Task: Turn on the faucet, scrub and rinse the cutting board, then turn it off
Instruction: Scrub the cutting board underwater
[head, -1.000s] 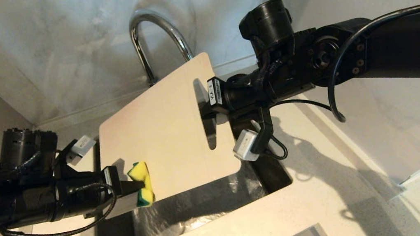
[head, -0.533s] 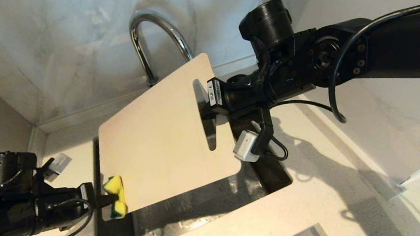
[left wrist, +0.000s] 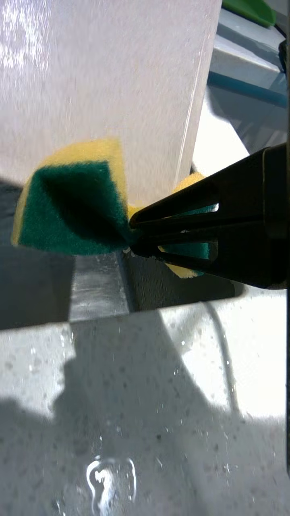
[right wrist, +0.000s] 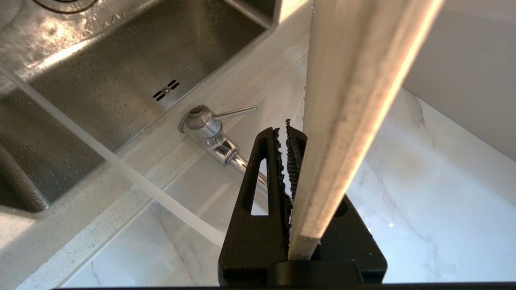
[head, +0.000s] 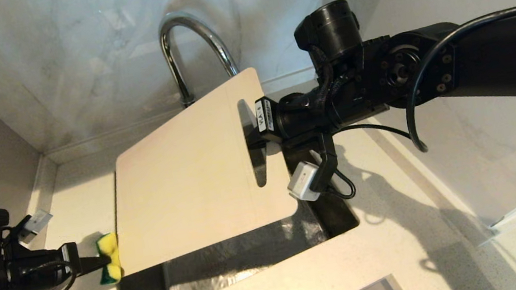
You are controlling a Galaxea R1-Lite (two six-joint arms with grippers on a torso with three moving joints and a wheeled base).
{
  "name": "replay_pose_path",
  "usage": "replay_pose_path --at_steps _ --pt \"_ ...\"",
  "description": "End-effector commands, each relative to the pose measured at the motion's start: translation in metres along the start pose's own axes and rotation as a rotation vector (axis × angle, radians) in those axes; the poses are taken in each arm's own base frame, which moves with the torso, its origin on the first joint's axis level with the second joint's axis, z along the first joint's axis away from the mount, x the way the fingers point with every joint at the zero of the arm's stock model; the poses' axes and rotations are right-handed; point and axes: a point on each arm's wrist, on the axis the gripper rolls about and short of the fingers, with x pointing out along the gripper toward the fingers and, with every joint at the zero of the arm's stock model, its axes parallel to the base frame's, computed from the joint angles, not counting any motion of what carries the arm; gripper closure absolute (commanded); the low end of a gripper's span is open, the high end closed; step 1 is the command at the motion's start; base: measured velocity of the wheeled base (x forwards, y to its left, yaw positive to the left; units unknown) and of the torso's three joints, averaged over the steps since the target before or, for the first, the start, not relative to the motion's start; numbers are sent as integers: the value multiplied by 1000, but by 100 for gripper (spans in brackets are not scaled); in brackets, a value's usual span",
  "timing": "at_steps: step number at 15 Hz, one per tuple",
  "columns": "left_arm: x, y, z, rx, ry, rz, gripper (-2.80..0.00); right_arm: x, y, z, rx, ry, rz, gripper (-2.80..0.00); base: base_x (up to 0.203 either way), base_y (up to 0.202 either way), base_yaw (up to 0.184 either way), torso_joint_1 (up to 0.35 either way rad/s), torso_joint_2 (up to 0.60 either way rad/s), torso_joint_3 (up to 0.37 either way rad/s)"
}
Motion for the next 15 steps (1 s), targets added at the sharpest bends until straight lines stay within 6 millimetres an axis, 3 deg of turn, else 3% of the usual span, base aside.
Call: replay_pose_path --at_steps 1,4,12,15 --pt "0 5 1 -14 -3 8 0 0 0 0 -12 -3 -2 0 0 0 0 0 0 0" --pt "-13 -9 14 12 -74 -25 0 1 2 2 -7 -10 2 0 0 0 0 0 0 0" --pt "-79 -79 83 87 -278 -128 0 7 11 10 9 -32 19 0 0 0 0 0 0 0" --pt "-98 -110 87 11 -254 -210 0 11 18 17 31 -60 41 0 0 0 0 0 0 0"
